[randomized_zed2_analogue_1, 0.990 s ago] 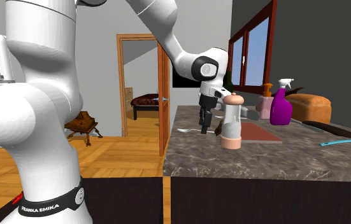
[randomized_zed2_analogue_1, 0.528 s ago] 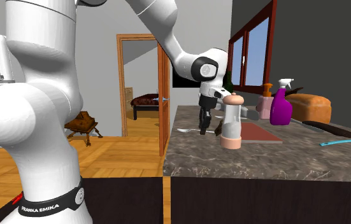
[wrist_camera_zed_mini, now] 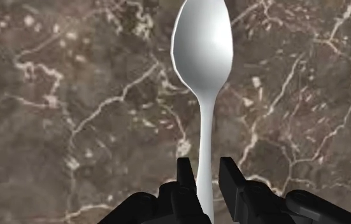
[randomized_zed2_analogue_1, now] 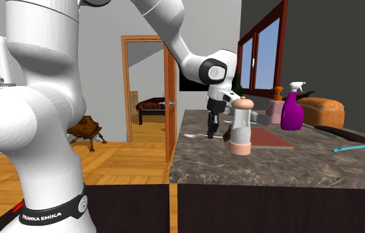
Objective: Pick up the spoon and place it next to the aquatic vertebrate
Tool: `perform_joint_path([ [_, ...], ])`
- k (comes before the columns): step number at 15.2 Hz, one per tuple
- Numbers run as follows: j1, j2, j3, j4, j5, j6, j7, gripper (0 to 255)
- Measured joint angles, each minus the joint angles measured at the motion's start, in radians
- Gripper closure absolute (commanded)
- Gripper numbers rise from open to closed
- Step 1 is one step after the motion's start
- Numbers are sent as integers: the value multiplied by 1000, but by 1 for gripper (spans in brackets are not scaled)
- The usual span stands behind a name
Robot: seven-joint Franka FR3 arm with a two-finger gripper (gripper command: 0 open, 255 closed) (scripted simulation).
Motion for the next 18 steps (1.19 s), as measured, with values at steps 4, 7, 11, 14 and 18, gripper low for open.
perform_joint_path([
  [4, -2, -15, 1, 11, 5, -27, -1, 255],
  [7, -5, -36, 1, 26, 11, -61, -1, 255],
  [11, -9, -70, 1, 47, 21, -114, -2, 255],
  [14, -10, -90, 1, 67, 26, -153, 2, 255],
  [18, -14, -110, -1, 99, 30, -204, 4, 255],
])
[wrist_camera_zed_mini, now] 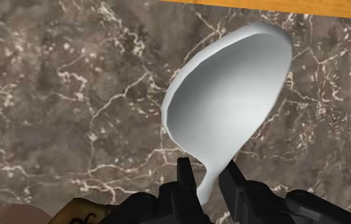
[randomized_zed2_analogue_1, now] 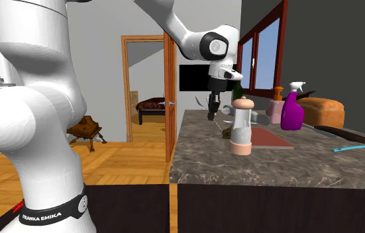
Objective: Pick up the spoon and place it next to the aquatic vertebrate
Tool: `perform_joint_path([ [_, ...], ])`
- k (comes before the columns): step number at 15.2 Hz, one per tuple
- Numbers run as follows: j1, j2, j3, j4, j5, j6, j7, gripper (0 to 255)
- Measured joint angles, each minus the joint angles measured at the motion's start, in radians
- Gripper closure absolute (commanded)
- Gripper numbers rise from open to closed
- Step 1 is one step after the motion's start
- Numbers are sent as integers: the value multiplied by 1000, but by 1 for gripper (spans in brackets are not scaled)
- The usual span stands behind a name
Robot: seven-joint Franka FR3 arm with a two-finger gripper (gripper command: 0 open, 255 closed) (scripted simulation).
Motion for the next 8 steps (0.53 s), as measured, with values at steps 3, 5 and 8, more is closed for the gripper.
perform_joint_path([
  [3, -1, -20, 0, 22, 5, -39, 5, 255],
  [5, -2, -27, -1, 39, 6, -64, 7, 255],
  [8, -4, -39, -3, 66, 8, -102, 11, 255],
])
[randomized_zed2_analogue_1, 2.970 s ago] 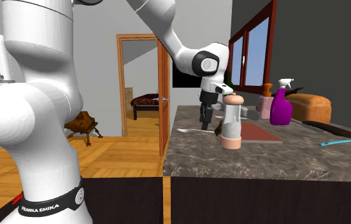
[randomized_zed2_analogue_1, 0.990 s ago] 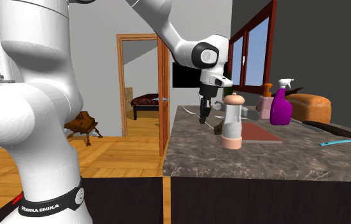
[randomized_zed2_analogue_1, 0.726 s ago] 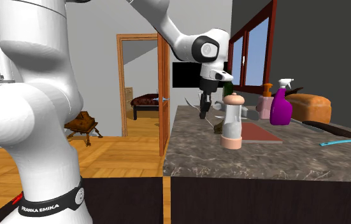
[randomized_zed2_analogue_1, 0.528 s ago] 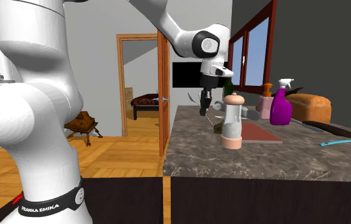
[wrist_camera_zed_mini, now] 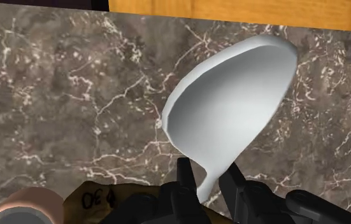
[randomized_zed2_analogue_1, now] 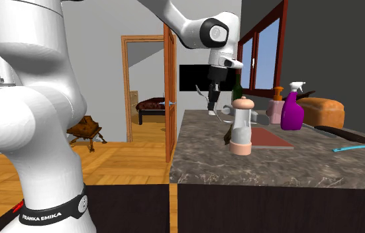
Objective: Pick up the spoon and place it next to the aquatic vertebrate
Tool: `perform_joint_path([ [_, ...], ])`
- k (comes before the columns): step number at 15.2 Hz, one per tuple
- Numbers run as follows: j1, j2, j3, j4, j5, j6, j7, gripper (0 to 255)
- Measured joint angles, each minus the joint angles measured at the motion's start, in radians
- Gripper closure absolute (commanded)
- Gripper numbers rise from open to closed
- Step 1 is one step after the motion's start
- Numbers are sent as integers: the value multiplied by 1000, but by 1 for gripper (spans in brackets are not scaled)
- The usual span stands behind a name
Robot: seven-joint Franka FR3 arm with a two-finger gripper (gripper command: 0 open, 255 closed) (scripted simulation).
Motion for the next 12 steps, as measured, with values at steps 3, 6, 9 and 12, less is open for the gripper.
perform_joint_path([
  [3, -3, -14, -3, 30, 2, -43, 2, 255],
  [6, -3, -21, -3, 62, 2, -82, 10, 255],
  [9, 8, 17, 9, 126, -16, -104, 44, 255],
  [12, 41, 106, 35, 226, -59, -112, 115, 255],
])
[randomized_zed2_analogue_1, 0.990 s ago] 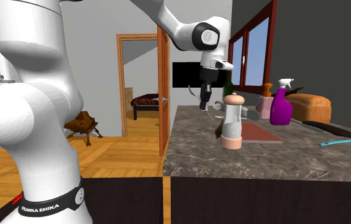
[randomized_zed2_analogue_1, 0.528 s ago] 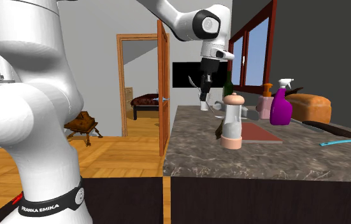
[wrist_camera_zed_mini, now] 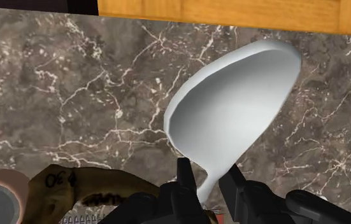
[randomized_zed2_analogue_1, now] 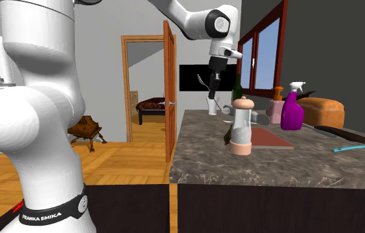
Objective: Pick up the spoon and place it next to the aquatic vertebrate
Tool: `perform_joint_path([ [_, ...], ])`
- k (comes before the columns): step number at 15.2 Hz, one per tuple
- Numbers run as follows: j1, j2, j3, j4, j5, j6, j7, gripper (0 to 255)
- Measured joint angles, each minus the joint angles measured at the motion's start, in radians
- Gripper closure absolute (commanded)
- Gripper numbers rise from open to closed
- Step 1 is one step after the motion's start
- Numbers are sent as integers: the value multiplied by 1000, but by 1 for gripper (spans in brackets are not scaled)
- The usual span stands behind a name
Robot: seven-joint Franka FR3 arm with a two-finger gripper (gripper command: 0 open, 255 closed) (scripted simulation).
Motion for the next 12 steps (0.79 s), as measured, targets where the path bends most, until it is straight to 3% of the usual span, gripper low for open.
perform_joint_path([
  [6, 112, 252, 25, 299, -126, -50, 149, 255],
  [12, 291, 544, 9, 749, -247, -203, 260, 255],
])
